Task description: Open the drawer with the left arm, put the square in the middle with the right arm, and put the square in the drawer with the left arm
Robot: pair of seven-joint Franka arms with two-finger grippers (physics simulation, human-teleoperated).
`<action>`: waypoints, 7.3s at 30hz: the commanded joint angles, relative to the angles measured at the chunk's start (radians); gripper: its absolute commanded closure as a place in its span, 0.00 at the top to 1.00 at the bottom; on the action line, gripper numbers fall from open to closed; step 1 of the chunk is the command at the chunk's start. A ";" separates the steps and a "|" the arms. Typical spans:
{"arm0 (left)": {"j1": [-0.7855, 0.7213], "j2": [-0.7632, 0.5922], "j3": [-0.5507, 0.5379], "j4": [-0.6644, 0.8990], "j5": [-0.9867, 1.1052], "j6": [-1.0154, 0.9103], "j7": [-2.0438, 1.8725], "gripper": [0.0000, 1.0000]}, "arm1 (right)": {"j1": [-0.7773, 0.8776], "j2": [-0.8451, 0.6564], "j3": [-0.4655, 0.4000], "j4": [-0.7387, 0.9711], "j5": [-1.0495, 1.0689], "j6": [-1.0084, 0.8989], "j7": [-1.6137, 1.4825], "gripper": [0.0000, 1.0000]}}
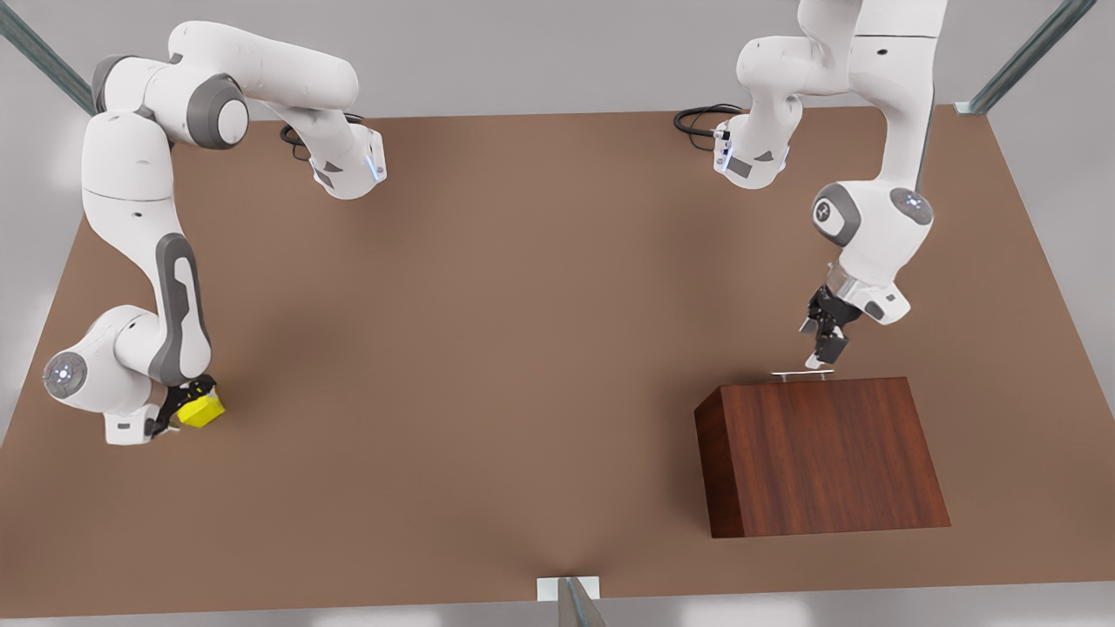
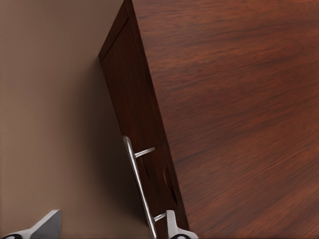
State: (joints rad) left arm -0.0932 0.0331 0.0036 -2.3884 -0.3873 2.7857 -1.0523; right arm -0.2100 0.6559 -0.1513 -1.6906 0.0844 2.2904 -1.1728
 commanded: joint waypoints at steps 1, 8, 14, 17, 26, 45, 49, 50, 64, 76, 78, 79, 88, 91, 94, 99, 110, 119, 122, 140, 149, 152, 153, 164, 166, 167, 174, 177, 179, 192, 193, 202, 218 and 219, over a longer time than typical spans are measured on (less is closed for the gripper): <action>-0.005 0.002 -0.001 0.000 -0.001 0.000 0.000 1.00 | 0.000 -0.002 -0.001 -0.001 0.000 0.000 0.001 1.00; -0.005 0.059 -0.007 0.003 -0.053 0.054 0.000 1.00 | -0.009 0.005 -0.001 -0.009 -0.009 0.052 -0.013 1.00; -0.005 0.083 -0.007 0.003 -0.081 0.069 0.000 1.00 | -0.017 0.033 0.001 -0.069 0.026 0.107 -0.011 1.00; -0.005 0.103 -0.007 0.005 -0.102 0.083 0.000 1.00 | -0.020 0.047 0.001 -0.084 0.035 0.153 -0.021 0.99; -0.005 0.090 -0.008 0.000 -0.108 0.051 -0.002 1.00 | -0.017 0.041 0.001 -0.093 0.035 0.166 -0.031 0.66; -0.014 0.018 -0.007 -0.094 -0.113 0.041 -0.044 1.00 | 0.566 -0.128 0.177 -0.123 0.026 0.100 0.797 0.66; -0.014 -0.008 -0.007 -0.123 -0.114 0.041 -0.051 1.00 | 0.820 0.054 0.176 0.130 0.009 0.100 0.969 0.67; -0.014 -0.010 -0.007 -0.129 -0.114 0.040 -0.052 1.00 | 0.879 0.090 0.176 0.190 0.000 0.098 0.990 0.67; -0.033 -0.110 -0.007 -0.230 -0.114 0.018 -0.117 1.00 | 1.077 0.122 0.121 0.241 -0.057 0.087 1.098 1.00; -0.121 -0.059 0.004 0.265 0.202 -0.492 0.130 1.00 | 0.265 -0.568 0.148 0.069 -0.120 -0.545 1.133 1.00; -0.143 0.064 -0.005 0.501 0.251 -0.718 0.296 1.00 | 0.264 -0.584 0.087 0.077 -0.121 -0.539 1.105 1.00; -0.164 0.103 -0.013 0.572 0.252 -0.779 0.347 1.00 | 0.259 -0.558 0.068 0.104 -0.101 -0.519 1.118 1.00; -0.551 0.383 -0.011 0.819 0.285 -0.867 0.483 1.00 | 0.258 -0.510 0.062 0.221 -0.095 -0.577 1.121 1.00; -0.605 0.510 -0.013 0.916 0.329 -0.807 0.531 1.00 | 0.258 -0.510 0.064 0.232 -0.086 -0.574 1.121 1.00; -0.645 0.558 -0.013 0.911 0.418 -0.733 0.541 1.00 | 0.258 -0.510 0.064 0.246 -0.074 -0.578 1.121 1.00; -0.646 0.597 -0.027 0.868 0.407 -0.597 0.868 1.00 | 0.259 -0.504 0.064 0.244 -0.074 -0.572 1.119 1.00; -0.672 0.708 -0.031 0.874 0.435 -0.546 0.899 1.00 | 0.259 -0.495 0.065 0.247 -0.074 -0.563 1.121 1.00; -0.678 0.754 -0.031 0.871 0.436 -0.528 0.897 1.00 | 0.261 -0.498 0.065 0.247 -0.075 -0.572 1.119 1.00; -0.678 0.768 -0.031 0.871 0.436 -0.528 0.899 1.00 | 0.258 -0.498 0.064 0.246 -0.077 -0.572 1.119 1.00; -0.677 0.757 -0.031 0.884 0.427 -0.529 0.876 0.74 | 0.259 -0.498 0.065 0.247 -0.075 -0.571 1.121 1.00; -0.661 0.496 0.013 0.894 0.400 -0.818 0.963 0.74 | 0.258 -0.496 0.064 0.247 -0.075 -0.566 1.121 1.00; -0.661 0.415 0.114 0.893 0.329 -0.949 1.124 0.74 | 0.258 -0.496 0.064 0.247 -0.075 -0.565 1.121 1.00; -0.661 0.398 0.141 0.893 0.327 -0.977 1.154 0.74 | 0.259 -0.496 0.064 0.247 -0.075 -0.565 1.121 1.00; -0.663 0.361 0.460 0.867 0.251 -1.065 1.104 0.74 | 0.258 -0.495 0.064 0.246 -0.075 -0.563 1.121 1.00; -0.662 0.372 0.495 0.865 0.229 -1.054 1.106 0.74 | 0.258 -0.495 0.064 0.246 -0.075 -0.563 1.119 1.00; -0.660 0.381 0.496 0.867 0.220 -1.049 1.108 0.74 | 0.258 -0.495 0.064 0.246 -0.075 -0.563 1.119 1.00; -0.622 0.415 0.527 0.853 0.169 -1.011 1.104 0.74 | 0.259 -0.490 0.065 0.249 -0.075 -0.565 1.121 1.00; -0.622 0.415 0.539 0.838 0.169 -1.011 1.104 0.74 | 0.258 -0.490 0.065 0.249 -0.075 -0.563 1.121 1.00; -0.620 0.424 0.539 0.836 0.160 -1.009 1.094 0.74 | 0.259 -0.489 0.065 0.249 -0.075 -0.563 1.121 1.00; -0.619 0.465 0.550 0.835 0.134 -0.983 1.037 0.75 | 0.259 -0.487 0.064 0.249 -0.075 -0.563 1.119 1.00; -0.619 0.465 0.552 0.833 0.134 -0.983 1.037 0.75 | 0.259 -0.487 0.065 0.247 -0.075 -0.563 1.121 1.00; -0.619 0.465 0.576 0.815 0.134 -0.976 1.042 0.77 | 0.259 -0.478 0.064 0.249 -0.077 -0.563 1.119 1.00; -0.620 0.433 0.590 0.828 0.137 -0.997 1.046 1.00 | 0.258 -0.483 0.064 0.253 -0.077 -0.568 1.121 1.00; -0.620 0.427 0.590 0.845 0.139 -0.999 1.037 1.00 | 0.258 -0.481 0.064 0.253 -0.077 -0.568 1.119 1.00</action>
State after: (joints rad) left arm -0.7139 0.4552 0.5937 -1.5344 -0.2509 1.7833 -0.0165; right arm 0.0478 0.1749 -0.0874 -1.4374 0.0077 1.7227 -0.0537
